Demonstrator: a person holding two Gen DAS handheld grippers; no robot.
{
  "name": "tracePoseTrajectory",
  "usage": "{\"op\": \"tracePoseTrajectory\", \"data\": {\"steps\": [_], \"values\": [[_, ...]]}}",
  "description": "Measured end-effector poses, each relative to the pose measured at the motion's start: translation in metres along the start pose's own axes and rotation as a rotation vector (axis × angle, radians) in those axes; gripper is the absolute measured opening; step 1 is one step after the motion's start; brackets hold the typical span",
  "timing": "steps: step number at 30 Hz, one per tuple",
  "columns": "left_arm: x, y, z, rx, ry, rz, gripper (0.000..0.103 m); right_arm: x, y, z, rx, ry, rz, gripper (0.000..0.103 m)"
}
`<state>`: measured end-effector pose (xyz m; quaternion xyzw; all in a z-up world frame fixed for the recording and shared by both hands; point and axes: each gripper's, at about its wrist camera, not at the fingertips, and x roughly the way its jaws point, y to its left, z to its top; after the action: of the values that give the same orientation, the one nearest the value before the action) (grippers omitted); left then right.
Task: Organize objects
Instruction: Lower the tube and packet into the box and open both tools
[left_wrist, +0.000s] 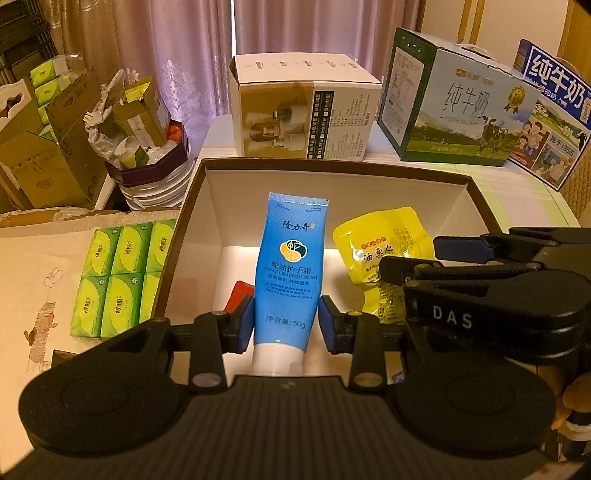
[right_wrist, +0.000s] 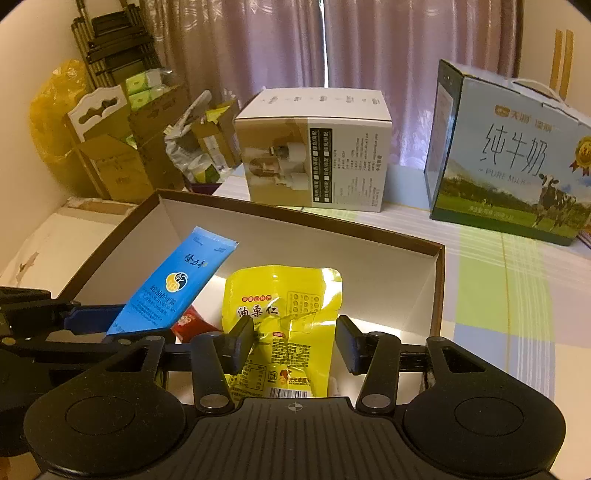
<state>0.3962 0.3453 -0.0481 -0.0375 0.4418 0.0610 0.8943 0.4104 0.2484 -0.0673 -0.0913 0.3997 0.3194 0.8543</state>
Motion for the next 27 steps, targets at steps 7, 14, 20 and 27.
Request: {"op": "tracePoseTrajectory", "data": {"steps": [7,14,20,27], "values": [[0.006,0.002,0.002,-0.005,0.005,-0.009,0.032,0.001,-0.006,0.005,0.027,-0.014,0.052,0.047],[0.014,0.001,0.001,-0.003,0.02,-0.01,0.032,-0.006,-0.012,-0.001,-0.012,-0.021,0.022,0.048],[0.017,-0.003,0.003,0.002,0.019,-0.017,0.032,-0.009,-0.018,-0.001,-0.011,-0.03,0.011,0.048],[0.012,-0.006,0.002,0.012,-0.02,-0.025,0.075,-0.022,-0.019,-0.002,-0.006,-0.053,0.027,0.05]]}}
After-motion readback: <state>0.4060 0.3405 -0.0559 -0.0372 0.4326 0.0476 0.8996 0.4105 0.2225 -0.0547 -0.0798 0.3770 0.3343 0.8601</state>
